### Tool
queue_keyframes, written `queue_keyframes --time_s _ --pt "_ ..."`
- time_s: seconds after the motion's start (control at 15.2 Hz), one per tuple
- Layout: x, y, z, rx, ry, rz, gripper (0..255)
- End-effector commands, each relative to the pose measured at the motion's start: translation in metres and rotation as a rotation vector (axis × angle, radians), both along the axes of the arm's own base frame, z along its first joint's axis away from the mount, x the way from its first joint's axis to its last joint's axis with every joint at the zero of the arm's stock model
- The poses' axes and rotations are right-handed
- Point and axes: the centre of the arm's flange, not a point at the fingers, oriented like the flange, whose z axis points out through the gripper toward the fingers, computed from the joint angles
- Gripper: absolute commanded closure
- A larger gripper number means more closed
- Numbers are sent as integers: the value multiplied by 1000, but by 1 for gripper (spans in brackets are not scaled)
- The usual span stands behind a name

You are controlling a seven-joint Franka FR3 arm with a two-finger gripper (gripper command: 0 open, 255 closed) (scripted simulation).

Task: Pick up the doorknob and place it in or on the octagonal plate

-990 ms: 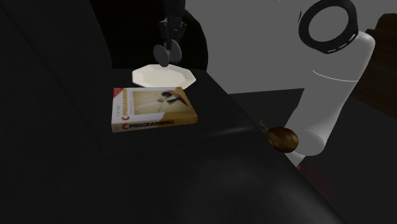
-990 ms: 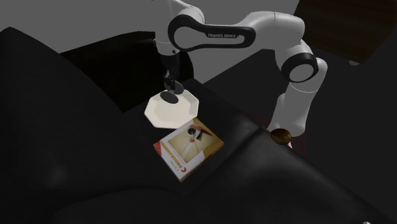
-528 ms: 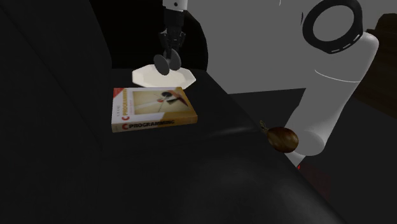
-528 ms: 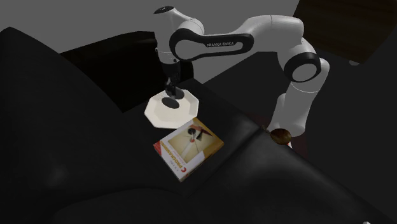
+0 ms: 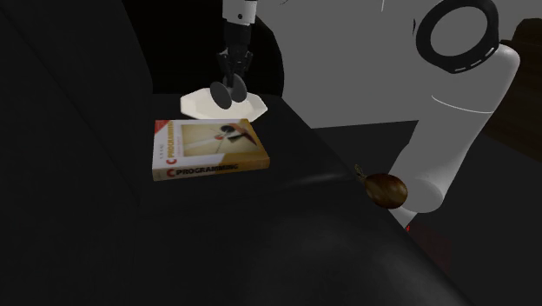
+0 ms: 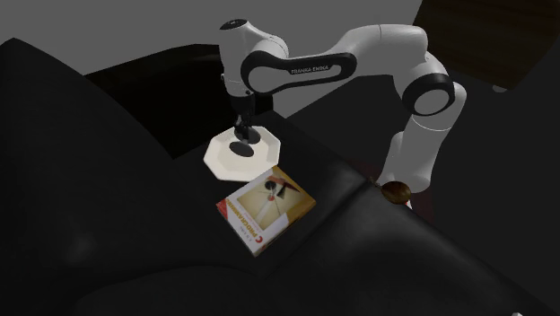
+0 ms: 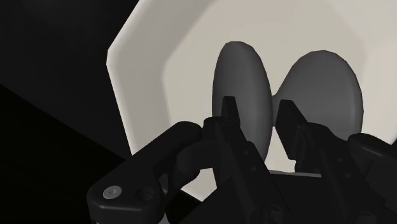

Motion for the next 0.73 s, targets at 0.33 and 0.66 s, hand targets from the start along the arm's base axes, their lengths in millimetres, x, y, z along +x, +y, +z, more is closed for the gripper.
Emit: queue_keyframes --time_s 0.33,0.66 --pt "1 1 -3 -1 7 2 0" --pt "1 -1 23 -1 7 2 0"
